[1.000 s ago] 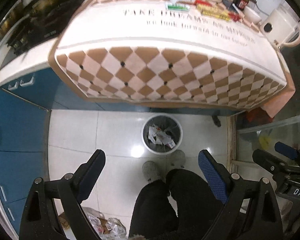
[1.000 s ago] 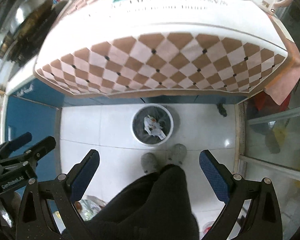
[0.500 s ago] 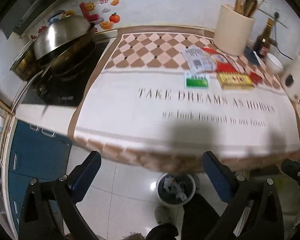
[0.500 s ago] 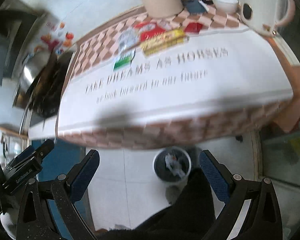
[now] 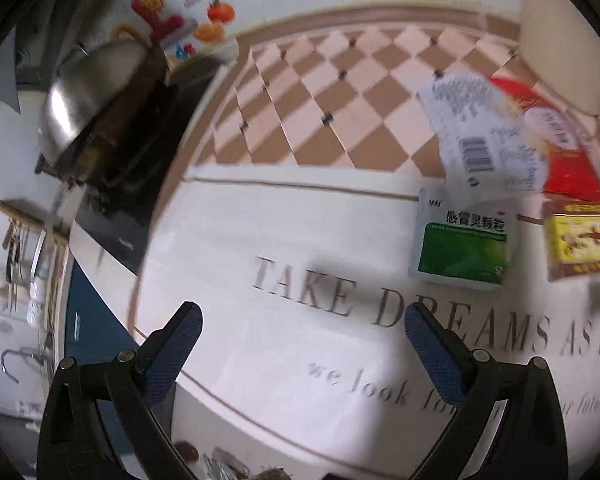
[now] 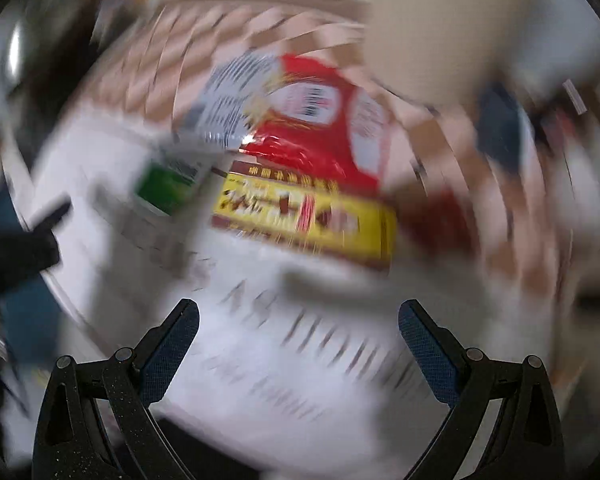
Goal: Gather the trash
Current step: 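Raise both tools back toward the remaining packets on the counter, then grasp the green-and-white medicine box with the left tool while the right tool grasps the yellow box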
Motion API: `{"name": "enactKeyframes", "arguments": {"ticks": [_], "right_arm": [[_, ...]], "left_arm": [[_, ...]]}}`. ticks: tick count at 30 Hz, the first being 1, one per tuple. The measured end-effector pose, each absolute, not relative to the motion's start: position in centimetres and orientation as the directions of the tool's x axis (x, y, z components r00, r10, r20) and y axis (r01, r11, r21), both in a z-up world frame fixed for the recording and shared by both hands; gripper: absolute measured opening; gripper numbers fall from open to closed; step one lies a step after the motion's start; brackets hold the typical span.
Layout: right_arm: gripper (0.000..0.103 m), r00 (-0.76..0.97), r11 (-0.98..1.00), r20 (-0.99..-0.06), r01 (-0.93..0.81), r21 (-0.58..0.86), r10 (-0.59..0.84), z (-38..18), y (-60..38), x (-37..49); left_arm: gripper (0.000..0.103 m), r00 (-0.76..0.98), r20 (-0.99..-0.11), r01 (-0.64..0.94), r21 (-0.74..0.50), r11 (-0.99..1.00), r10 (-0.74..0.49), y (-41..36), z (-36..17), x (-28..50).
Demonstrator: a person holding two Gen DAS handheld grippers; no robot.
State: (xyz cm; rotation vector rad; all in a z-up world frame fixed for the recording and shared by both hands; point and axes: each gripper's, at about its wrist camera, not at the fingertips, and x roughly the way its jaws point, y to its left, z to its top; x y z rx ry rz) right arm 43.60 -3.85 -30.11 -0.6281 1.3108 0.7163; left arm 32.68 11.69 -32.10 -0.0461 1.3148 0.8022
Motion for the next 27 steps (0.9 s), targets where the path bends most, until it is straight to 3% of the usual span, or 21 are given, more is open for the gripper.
{"name": "enactKeyframes", "arguments": {"ticks": [4, 8, 15, 22, 26, 27], "right_arm": [[0.101, 0.159, 0.361, -0.987, -0.919, -0.156, -0.021, -33.7, 1.2, 44.8], [0.101, 0.111, 0.248, -0.988, -0.959, -0.135, -0.109, -36.9, 3.1, 46.0], [0.091, 0.008, 0.522, -1.000, -0.853, 0.008, 0.028, -36.9, 0.4, 49.0], [0.090, -0.052, 0.824, -0.987, -0.546, 0.153, 0.149, -36.0, -7.0, 48.3], [0.090, -0.083, 0.857, -0.973, -0.463, 0.227, 0.214, -36.0, -8.7, 48.0], [0.090, -0.085, 0.847, -0.971, -0.476, 0.236, 0.223, -35.9, -9.1, 47.8]], "left_arm": [[0.103, -0.022, -0.890, -0.556, 0.389, 0.734, 0.455, 11.8, -34.5, 33.3], [0.103, -0.054, -0.908, -0.580, 0.367, 0.727, 0.415, 12.6, -35.8, 33.3], [0.103, 0.002, -0.934, -0.628, 0.276, 0.727, 0.357, 14.2, -35.6, 33.9], [0.102, 0.090, -0.987, -0.603, 0.051, 0.796, 0.132, 14.1, -37.0, 37.7], [0.084, 0.127, -0.987, -0.583, 0.009, 0.813, 0.102, 13.9, -37.5, 39.1], [0.069, 0.144, -0.983, -0.574, 0.010, 0.819, 0.113, 13.8, -37.1, 39.4]]}}
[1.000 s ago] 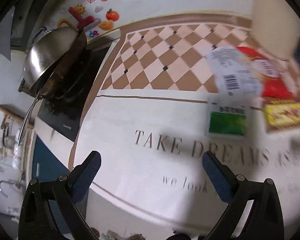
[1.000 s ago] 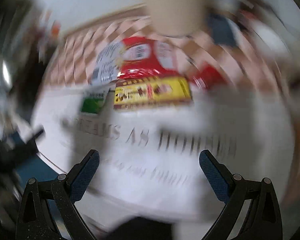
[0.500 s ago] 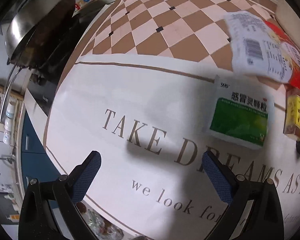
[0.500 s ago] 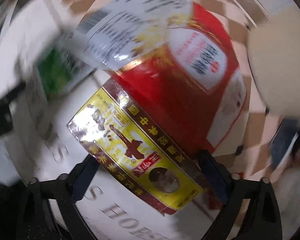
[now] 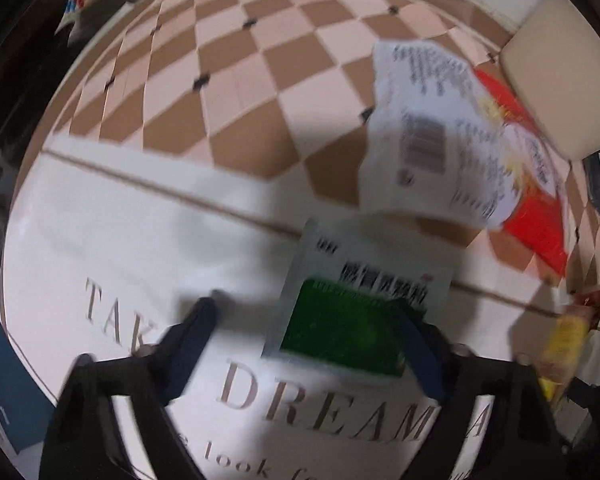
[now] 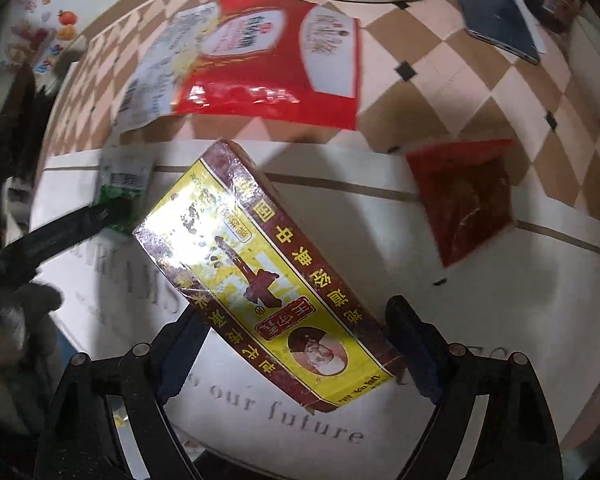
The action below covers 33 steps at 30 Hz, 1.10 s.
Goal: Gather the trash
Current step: 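Grasp the green-and-white medicine box with the left tool while the right tool grasps the yellow box, then carry both boxes down over the bin and open both tools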
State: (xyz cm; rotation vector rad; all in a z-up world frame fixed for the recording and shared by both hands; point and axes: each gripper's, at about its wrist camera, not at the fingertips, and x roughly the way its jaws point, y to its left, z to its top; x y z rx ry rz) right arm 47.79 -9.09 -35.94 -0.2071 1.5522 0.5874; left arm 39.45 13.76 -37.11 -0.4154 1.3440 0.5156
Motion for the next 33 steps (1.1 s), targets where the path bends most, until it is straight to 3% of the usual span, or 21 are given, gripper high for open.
{"name": "enactKeyframes", "arguments": {"ticks": [1, 3, 4, 7, 8, 10, 16, 25, 33], "right_arm": [[0.090, -0.072, 0.835, -0.973, -0.502, 0.227, 0.221, -35.7, -8.9, 47.8], [0.090, -0.039, 0.812, -0.978, -0.551, 0.191, 0.203, -35.3, -8.1, 47.8], [0.090, -0.016, 0.801, -0.983, -0.576, 0.161, 0.185, -35.4, -7.7, 47.8], [0.091, -0.018, 0.790, -0.986, -0.595, 0.144, 0.166, -36.1, -6.8, 47.9], [0.090, -0.006, 0.786, -0.987, -0.604, 0.130, 0.160, -36.0, -6.5, 47.1], [0.079, 0.043, 0.776, -0.987, -0.624, 0.094, 0.154, -35.7, -6.0, 46.2], [0.070, 0.060, 0.805, -0.978, -0.580, 0.128, 0.198, -35.0, -6.0, 43.7], [0.066, 0.082, 0.871, -0.949, -0.429, 0.242, 0.304, -31.5, -8.8, 39.2], [0.065, 0.115, 0.884, -0.931, -0.372, 0.283, 0.347, -28.4, -10.7, 28.8]], "left_arm": [[0.046, 0.155, -0.981, -0.569, 0.009, 0.822, 0.118, 13.6, -36.8, 39.6], [0.018, 0.157, -0.979, -0.543, 0.023, 0.840, 0.128, 12.9, -36.4, 40.1], [0.010, 0.148, -0.978, -0.532, 0.045, 0.846, 0.146, 12.6, -36.3, 40.2], [0.000, 0.143, -0.972, -0.497, 0.093, 0.863, 0.187, 11.8, -36.2, 40.1], [0.000, 0.144, -0.971, -0.491, 0.097, 0.866, 0.190, 11.5, -36.1, 39.9], [0.000, 0.154, -0.968, -0.495, 0.097, 0.864, 0.197, 11.3, -35.5, 38.8], [0.000, 0.231, -0.956, -0.520, 0.036, 0.854, 0.181, 11.1, -32.6, 34.6], [0.000, 0.361, -0.919, -0.470, -0.032, 0.882, 0.158, 11.4, -27.5, 26.3], [0.000, 0.415, -0.908, -0.409, -0.139, 0.902, 0.048, 11.4, -26.4, 15.4]]}}
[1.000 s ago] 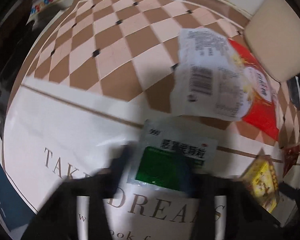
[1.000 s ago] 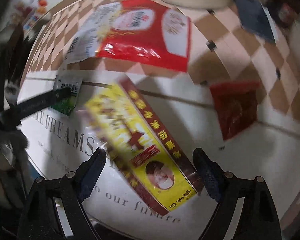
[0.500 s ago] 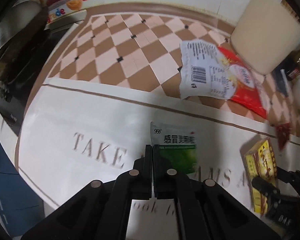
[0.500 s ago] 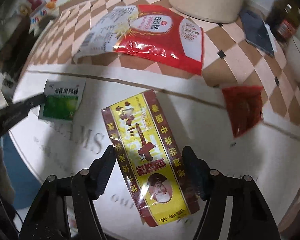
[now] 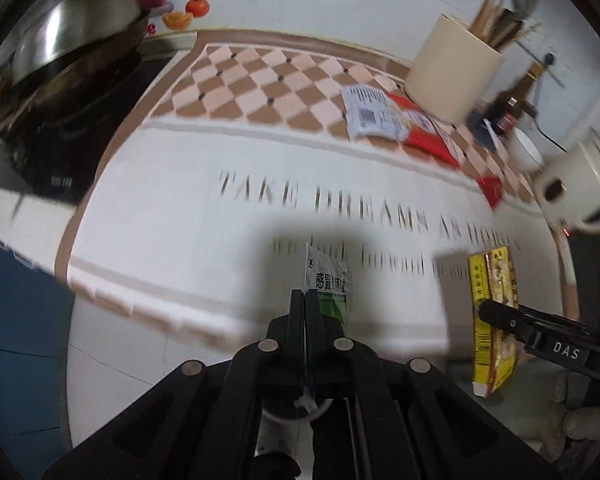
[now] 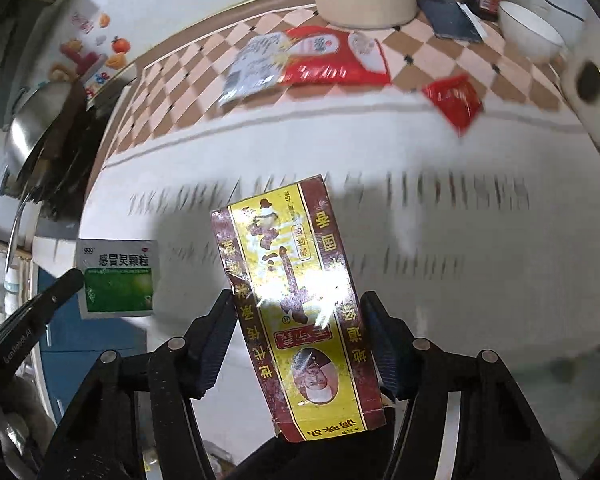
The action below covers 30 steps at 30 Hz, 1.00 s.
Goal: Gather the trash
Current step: 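Carry both boxes down over the bin and open both tools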
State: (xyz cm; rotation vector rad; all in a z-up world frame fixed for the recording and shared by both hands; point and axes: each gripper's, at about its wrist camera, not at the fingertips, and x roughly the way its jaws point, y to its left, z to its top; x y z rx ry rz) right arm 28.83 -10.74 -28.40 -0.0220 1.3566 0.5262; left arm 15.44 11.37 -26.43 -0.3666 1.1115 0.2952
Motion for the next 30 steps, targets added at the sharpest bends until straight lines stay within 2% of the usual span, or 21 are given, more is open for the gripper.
{"name": "enactKeyframes", "arguments": {"ticks": [5, 10, 14, 19, 22, 27, 30], "right_arm": [[0.064, 0.099, 0.895, -0.927, -0.317, 0.314, 0.361, -30.3, -12.8, 20.4], [0.064, -0.021, 0.916, -0.945, -0.240, 0.321, 0.325, -37.7, -14.4, 13.5], [0.064, -0.102, 0.937, -0.958, -0.203, 0.284, 0.269, -46.0, -15.6, 9.8], [0.063, -0.171, 0.961, -0.956, -0.097, 0.257, 0.239, -60.5, -16.9, 9.0], [0.063, -0.194, 0.965, -0.951, -0.054, 0.257, 0.242, -69.0, -16.5, 10.1], [0.063, -0.238, 0.960, -0.934, -0.021, 0.280, 0.268, -79.6, -15.8, 11.9], [0.063, -0.273, 0.958, -0.923, -0.021, 0.287, 0.270, -83.8, -14.6, 12.2]], "left_arm": [[0.000, 0.343, -0.938, -0.383, -0.176, 0.907, -0.037, 10.7, -30.6, 8.8], [0.000, 0.160, -0.974, -0.413, -0.213, 0.885, -0.159, 10.3, -41.0, 5.8], [0.000, 0.060, -0.976, -0.435, -0.214, 0.875, -0.209, 9.7, -51.4, 6.4], [0.000, -0.040, -0.962, -0.470, -0.220, 0.855, -0.269, 8.9, -65.9, 9.1], [0.000, -0.088, -0.962, -0.438, -0.195, 0.878, -0.258, 7.8, -73.5, 10.9], [0.000, -0.175, -0.965, -0.355, -0.123, 0.927, -0.195, 6.5, -81.8, 11.3], [0.004, -0.195, -0.960, -0.335, -0.126, 0.934, -0.199, 6.2, -83.8, 11.1]]}}
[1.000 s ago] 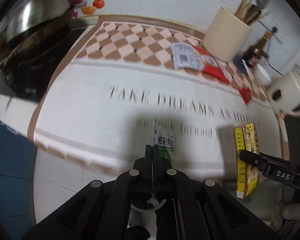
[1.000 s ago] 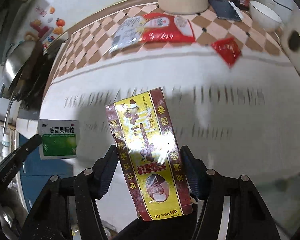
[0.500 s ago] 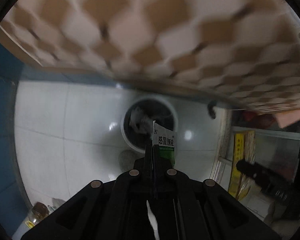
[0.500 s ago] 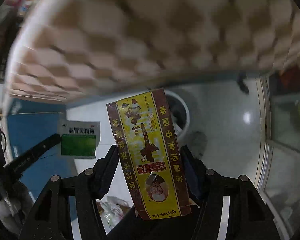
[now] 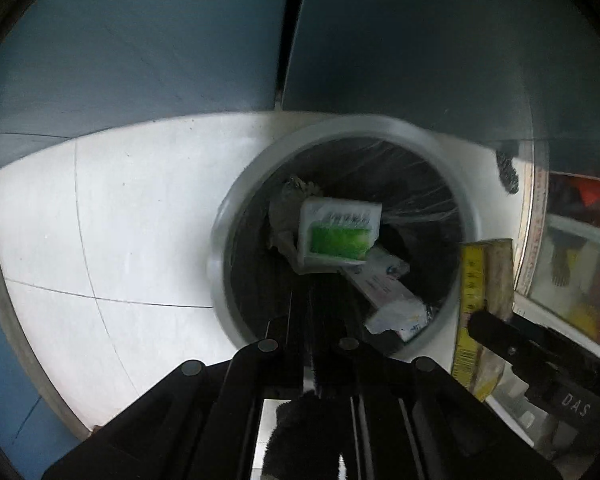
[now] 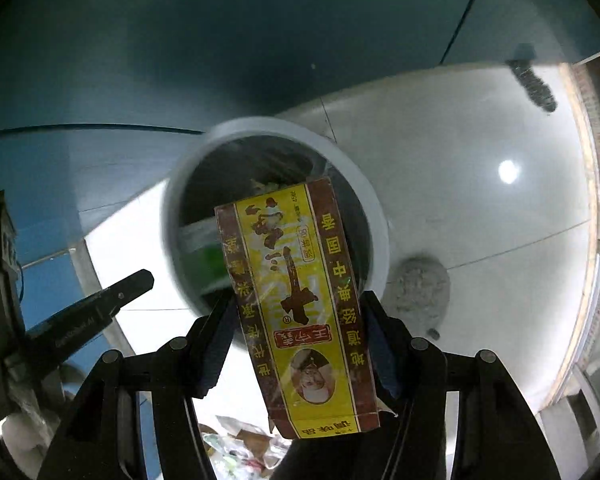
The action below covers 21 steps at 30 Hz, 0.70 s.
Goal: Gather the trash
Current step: 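Carry both boxes down over the bin and open both tools, then raise both tools back up to the counter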
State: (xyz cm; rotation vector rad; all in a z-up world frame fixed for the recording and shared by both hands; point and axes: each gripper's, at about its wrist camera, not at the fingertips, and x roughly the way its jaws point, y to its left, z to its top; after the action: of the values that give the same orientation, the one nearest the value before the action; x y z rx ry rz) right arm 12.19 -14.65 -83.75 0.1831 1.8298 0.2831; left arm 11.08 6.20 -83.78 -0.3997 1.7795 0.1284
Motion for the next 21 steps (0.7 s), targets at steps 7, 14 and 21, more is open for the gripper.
{"name": "enactKeyframes", "arguments": {"ticks": [7, 14, 21], "right_arm": [[0.099, -0.316, 0.950, -0.907, -0.043, 0.308, 0.279, -87.1, -13.5, 11.7], [0.103, -0.268, 0.964, -0.938, -0.091, 0.250, 0.218, -83.1, -12.9, 11.0], [0.103, -0.159, 0.971, -0.981, -0.194, 0.139, 0.108, -74.0, -12.1, 9.8]], "left_arm": [[0.103, -0.174, -0.978, -0.353, -0.050, 0.934, -0.118, 7.3, -82.1, 8.8], [0.103, -0.142, -0.989, -0.383, 0.017, 0.924, -0.040, 8.9, -77.1, 6.3], [0.103, -0.068, -0.998, -0.403, 0.036, 0.915, 0.009, 8.6, -67.3, 3.9]]}}
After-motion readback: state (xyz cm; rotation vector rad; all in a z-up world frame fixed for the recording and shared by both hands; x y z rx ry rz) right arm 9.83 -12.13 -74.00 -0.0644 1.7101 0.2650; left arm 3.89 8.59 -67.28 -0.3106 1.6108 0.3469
